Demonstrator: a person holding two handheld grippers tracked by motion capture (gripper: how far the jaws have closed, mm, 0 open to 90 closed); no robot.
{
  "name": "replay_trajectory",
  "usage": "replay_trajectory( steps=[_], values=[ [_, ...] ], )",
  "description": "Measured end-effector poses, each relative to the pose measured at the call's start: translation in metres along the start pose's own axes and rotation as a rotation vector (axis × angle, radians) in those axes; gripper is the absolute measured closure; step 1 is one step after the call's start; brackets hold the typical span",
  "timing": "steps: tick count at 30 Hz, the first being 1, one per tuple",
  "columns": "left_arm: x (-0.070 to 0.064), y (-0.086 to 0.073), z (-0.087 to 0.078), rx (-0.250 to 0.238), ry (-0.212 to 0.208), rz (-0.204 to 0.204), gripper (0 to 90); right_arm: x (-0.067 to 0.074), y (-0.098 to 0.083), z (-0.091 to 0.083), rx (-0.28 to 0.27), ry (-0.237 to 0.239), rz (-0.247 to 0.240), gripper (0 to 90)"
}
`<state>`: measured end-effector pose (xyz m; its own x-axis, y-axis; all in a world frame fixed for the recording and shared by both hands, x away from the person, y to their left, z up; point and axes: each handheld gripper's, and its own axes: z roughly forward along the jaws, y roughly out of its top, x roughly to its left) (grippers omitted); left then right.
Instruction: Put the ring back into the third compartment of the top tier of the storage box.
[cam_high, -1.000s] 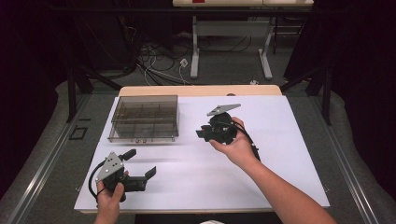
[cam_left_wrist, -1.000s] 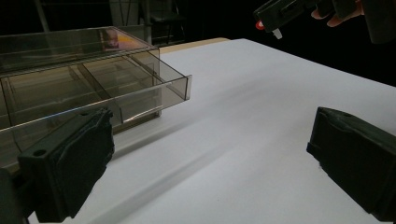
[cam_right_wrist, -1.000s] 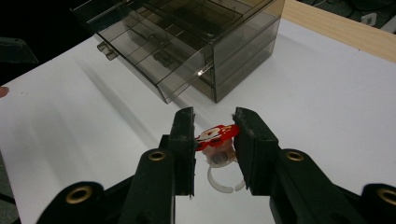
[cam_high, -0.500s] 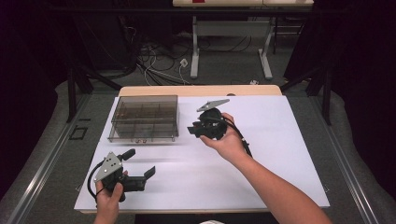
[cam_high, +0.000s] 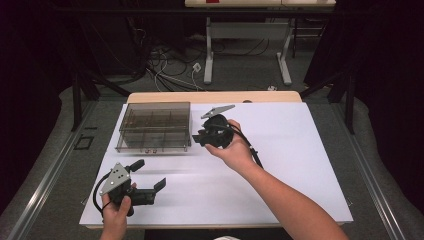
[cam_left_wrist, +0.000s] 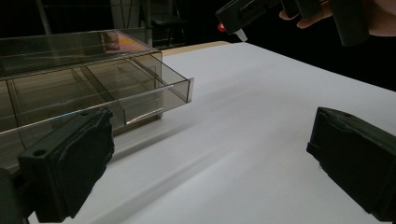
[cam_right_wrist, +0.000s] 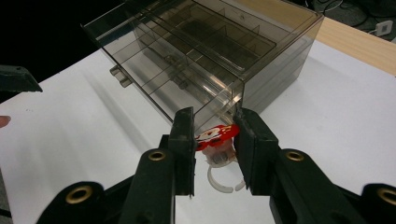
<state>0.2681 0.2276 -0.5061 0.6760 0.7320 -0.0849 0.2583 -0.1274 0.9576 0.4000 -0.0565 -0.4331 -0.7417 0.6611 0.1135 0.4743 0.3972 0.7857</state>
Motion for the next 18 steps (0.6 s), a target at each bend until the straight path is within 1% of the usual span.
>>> replay_trajectory(
  steps=[3, 4, 7, 14, 18],
  values=[
    [0.0, 0.0, 0.0, 0.0, -0.001, 0.0, 0.6, 0.002, 0.002, 0.003, 0.006, 0.002, 0.01, 69.1],
    [0.0, 0.0, 0.0, 0.0, -0.001, 0.0, 0.6, 0.002, 0.002, 0.004, -0.004, 0.003, 0.013, 69.1],
    [0.0, 0.0, 0.0, -0.001, -0.001, 0.0, 0.6, 0.003, 0.004, 0.007, 0.004, 0.005, 0.017, 69.1],
    [0.0, 0.0, 0.0, 0.0, -0.002, 0.001, 0.5, 0.005, 0.008, 0.013, -0.017, 0.008, 0.025, 69.1],
    [0.0, 0.0, 0.001, 0.001, -0.003, 0.001, 0.6, 0.007, 0.009, 0.016, -0.027, 0.002, 0.018, 69.1]
  ],
)
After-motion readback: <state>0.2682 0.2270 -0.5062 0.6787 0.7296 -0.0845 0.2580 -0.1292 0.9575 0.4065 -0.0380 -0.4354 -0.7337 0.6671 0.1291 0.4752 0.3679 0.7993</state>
